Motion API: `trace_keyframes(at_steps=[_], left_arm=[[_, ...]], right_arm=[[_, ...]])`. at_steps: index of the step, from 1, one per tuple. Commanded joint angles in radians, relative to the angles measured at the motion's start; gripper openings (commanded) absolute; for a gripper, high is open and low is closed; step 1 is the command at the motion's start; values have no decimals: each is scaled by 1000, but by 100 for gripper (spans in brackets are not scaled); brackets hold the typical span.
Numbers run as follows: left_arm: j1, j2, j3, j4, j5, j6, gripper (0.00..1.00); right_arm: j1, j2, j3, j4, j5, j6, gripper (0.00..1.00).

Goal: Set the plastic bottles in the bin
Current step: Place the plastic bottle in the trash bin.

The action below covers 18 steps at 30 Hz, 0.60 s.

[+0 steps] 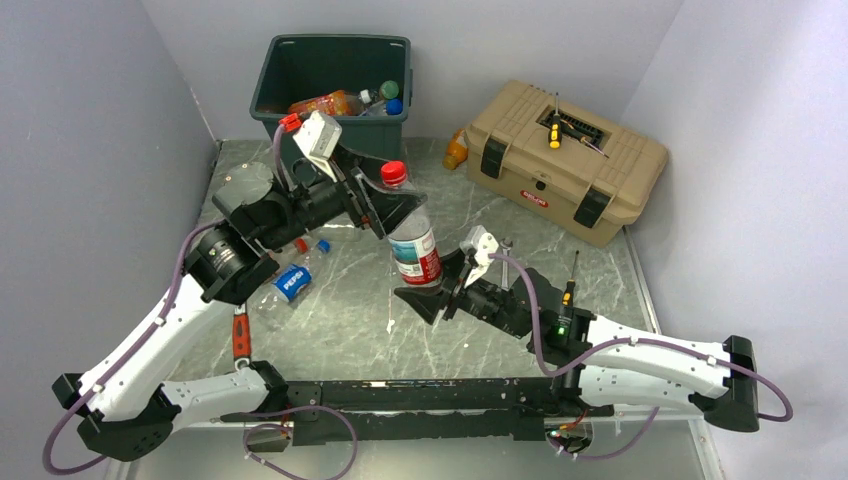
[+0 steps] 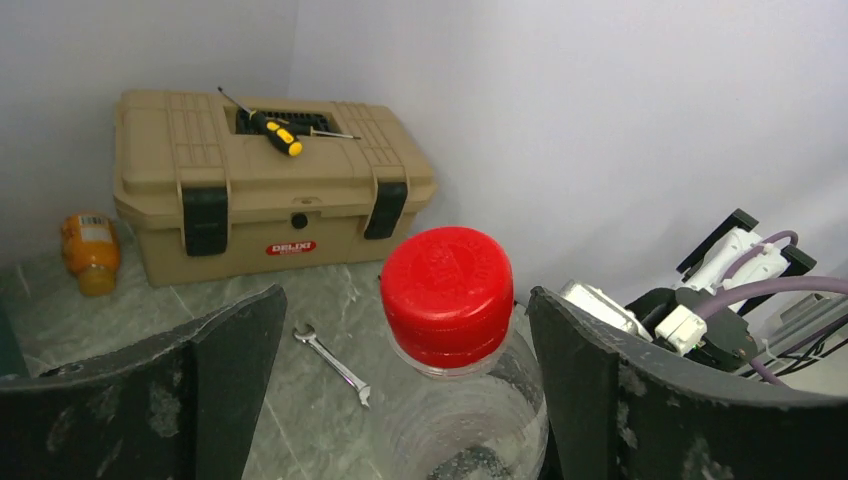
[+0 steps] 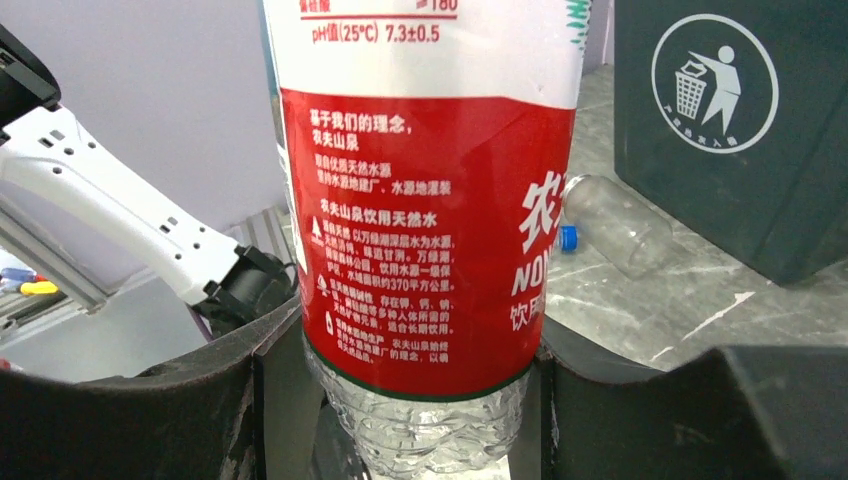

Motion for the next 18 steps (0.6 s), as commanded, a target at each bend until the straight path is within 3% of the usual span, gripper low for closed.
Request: trace_keyframes(at_steps=[1,3,8,18], left_arm=[[13,-7,-11,-34,-26,-31,96],[22,-10,-18,-24,-14,-41,93],[34,-8,-17,12,59,-58,73],[34,-2,-16,71,129,-79,14]], right_arm=[[4,-39,-4,112,-39,-32,26],[4,-44,-5,110,-40,-35,26],[4,-28,7,89,-38,-42,25],[4,-20,-13,81,-13,-43,26]])
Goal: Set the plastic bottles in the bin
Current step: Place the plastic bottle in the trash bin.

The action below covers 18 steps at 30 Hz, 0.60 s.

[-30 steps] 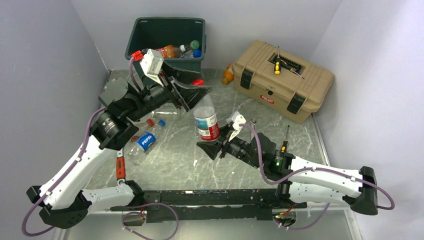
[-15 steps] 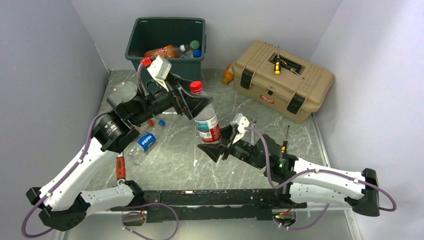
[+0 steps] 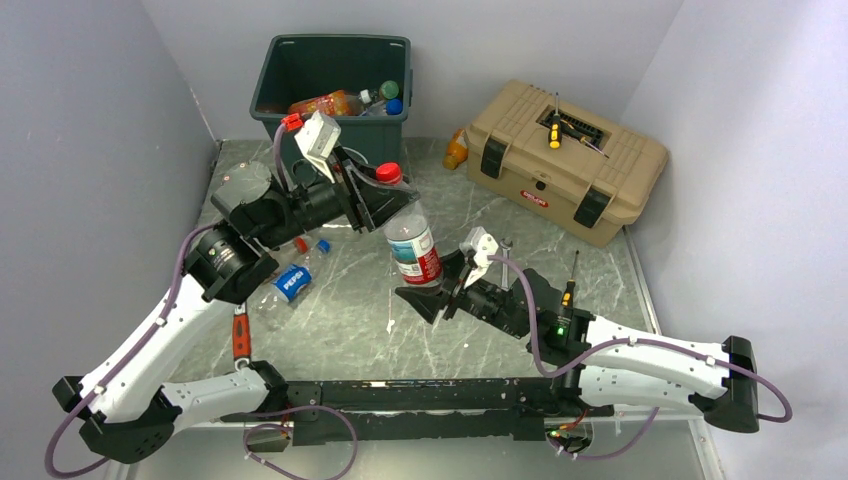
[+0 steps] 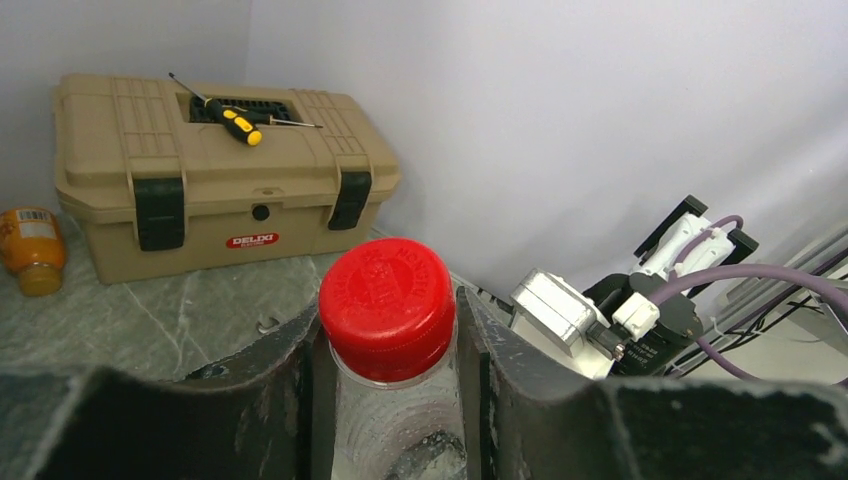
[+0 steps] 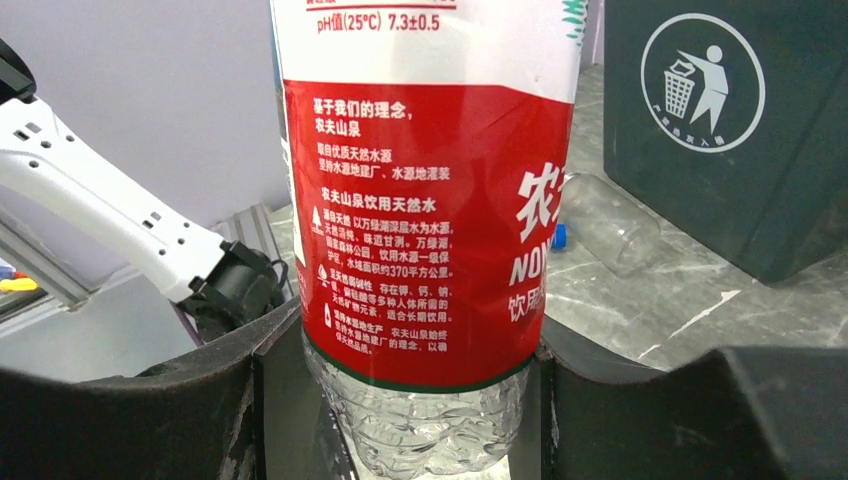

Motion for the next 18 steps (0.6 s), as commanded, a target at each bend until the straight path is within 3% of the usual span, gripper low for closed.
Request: trace_keyframes(at_steps=[1,2,6,13,18], left_arm=[[8,1,6,75,42,-5,4],[8,2,7,77,43,-2,0],[7,3,36,51,-4,43,0],[16,67,282,-99,-240,309,0],[99,214,488,-116,-360,469,0]], right_arm=[[5,-9,3,61,-7,-17,31],[5,-7,8,52,-2,-9,43],[5,-22,41,-8,18,28,97],[5,-160,75,-232,97,53,100],[5,-268,-2,-263,191,100,100]])
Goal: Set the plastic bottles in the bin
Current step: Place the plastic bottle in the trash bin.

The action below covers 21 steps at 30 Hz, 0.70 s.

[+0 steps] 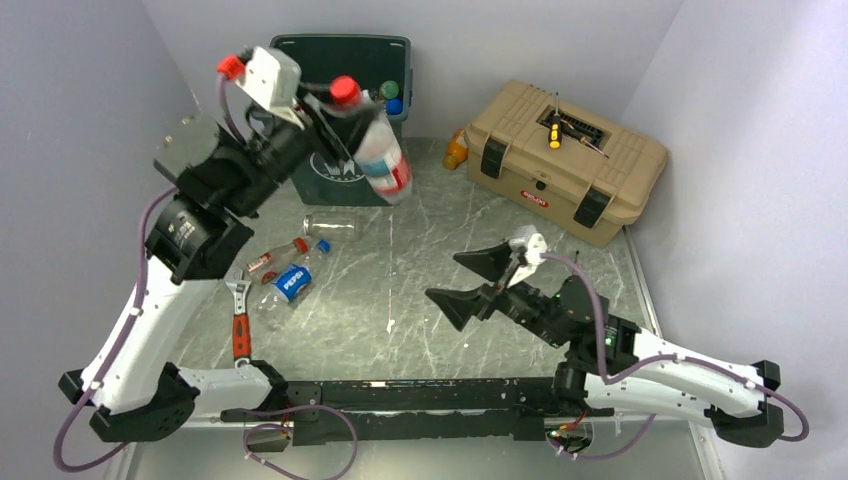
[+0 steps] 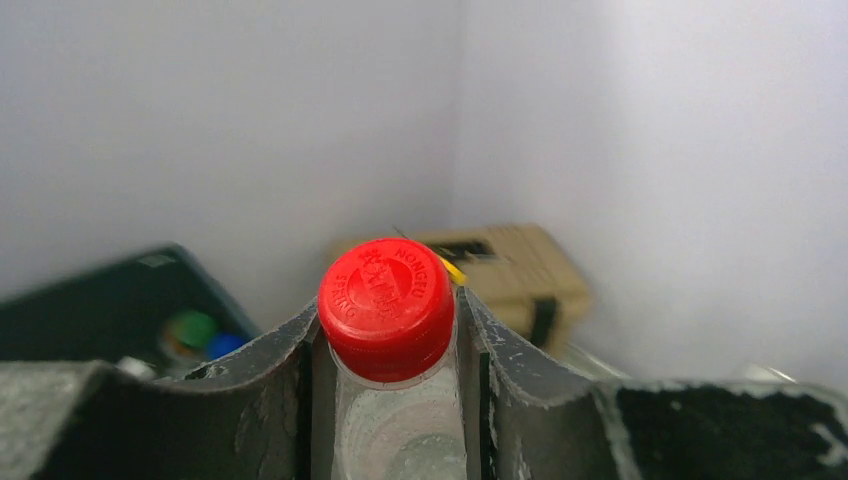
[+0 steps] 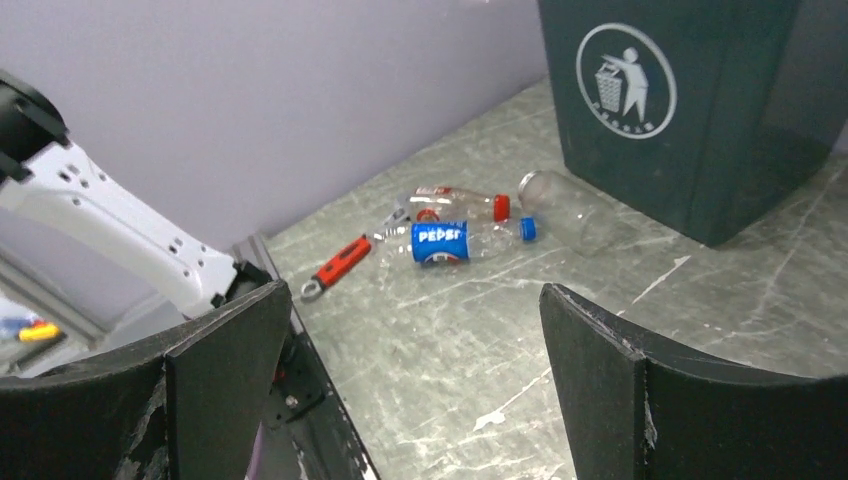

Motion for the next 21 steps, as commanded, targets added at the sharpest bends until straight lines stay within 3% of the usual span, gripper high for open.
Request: trace_keyframes(at_steps=[1,4,7,12,17,21], left_arm=[[128,144,197,-11,-135,179,0],[332,273,324,-17,-37,55,0],[442,370,389,41,18,5,0],[510,465,394,194,57,38,0],[548,508,298,360,92,88,0],[561,549,260,414,30,119,0]], right_arm=[[2,-79,-46,-36,119,61,100],[2,-92,-95,-25,164,119,100],[2,-74,-125,-56,221,188,100],[2,-68,-204,-31,194,243,100],[2,-64,-290,14,180,331,100],[2,-43,-338,41,142,378,100]])
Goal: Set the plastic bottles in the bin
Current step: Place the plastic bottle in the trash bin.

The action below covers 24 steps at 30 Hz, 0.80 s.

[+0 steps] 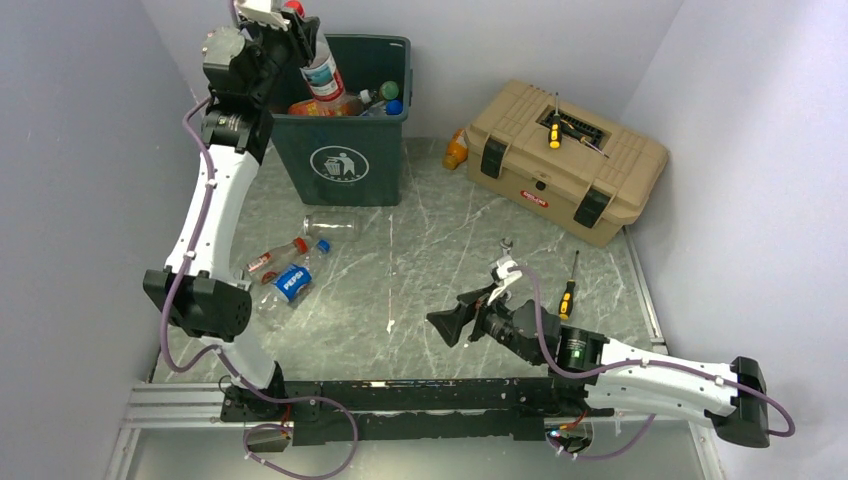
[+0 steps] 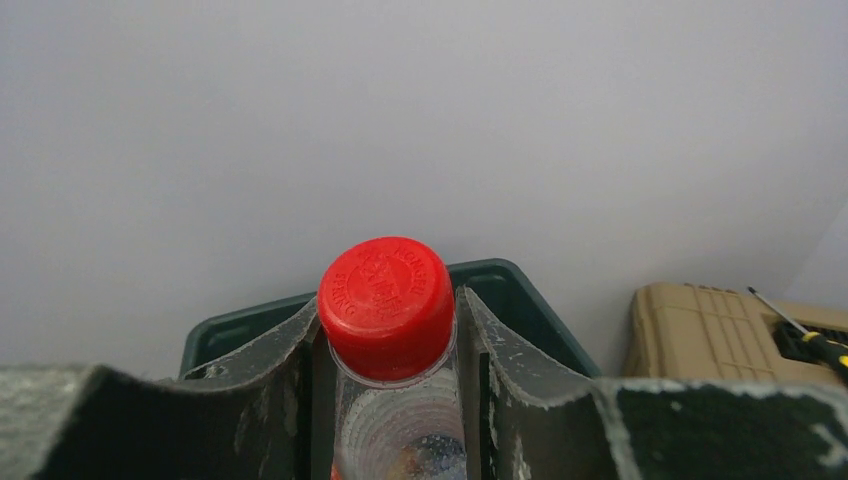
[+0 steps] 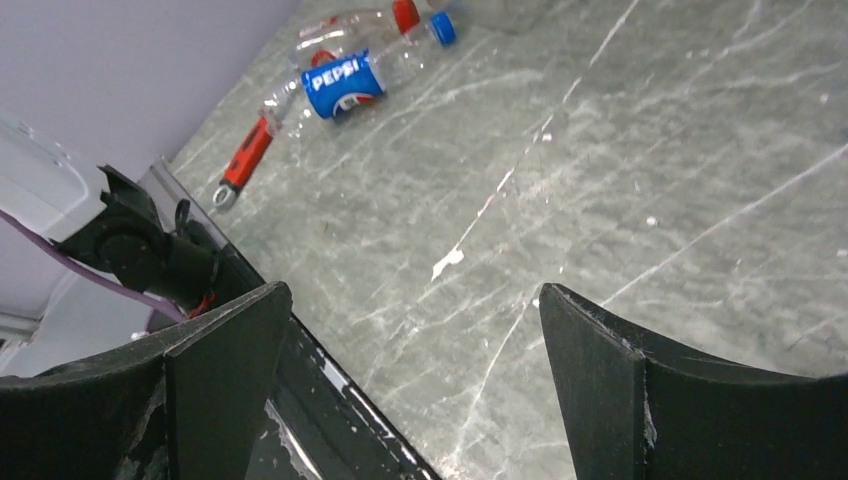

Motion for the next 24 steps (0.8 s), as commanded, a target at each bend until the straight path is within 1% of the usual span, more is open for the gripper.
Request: trace_keyframes(at_steps=[1,7,10,14,17,18,21,24], left_arm=[[14,30,-10,133,-46,57,0],[17,67,-42,32,-290,165,0],[20,72,-115,29,-340,180,0],[33,95,-172,-18,-343,133,0],[41,106,-194,-37,-326,82,0],[45,108,-205,-40,-306,36,0],[68,106,-259,7,-137,-91,0],[79,135,-251,16,33,-186,0]], right_arm=[[2,16,-38,85,-35,82,100],[2,-4,-32,35,-7,53,100],[2,-21,-33,25,9,23,100],[2,-20,-11,1,31,2,100],[2,-17,-1,-12,39,-3,100],[2,-17,-2,-10,42,-2,100],[2,-19,-10,2,45,-1,100],[2,-15,-4,0,51,-4,100]])
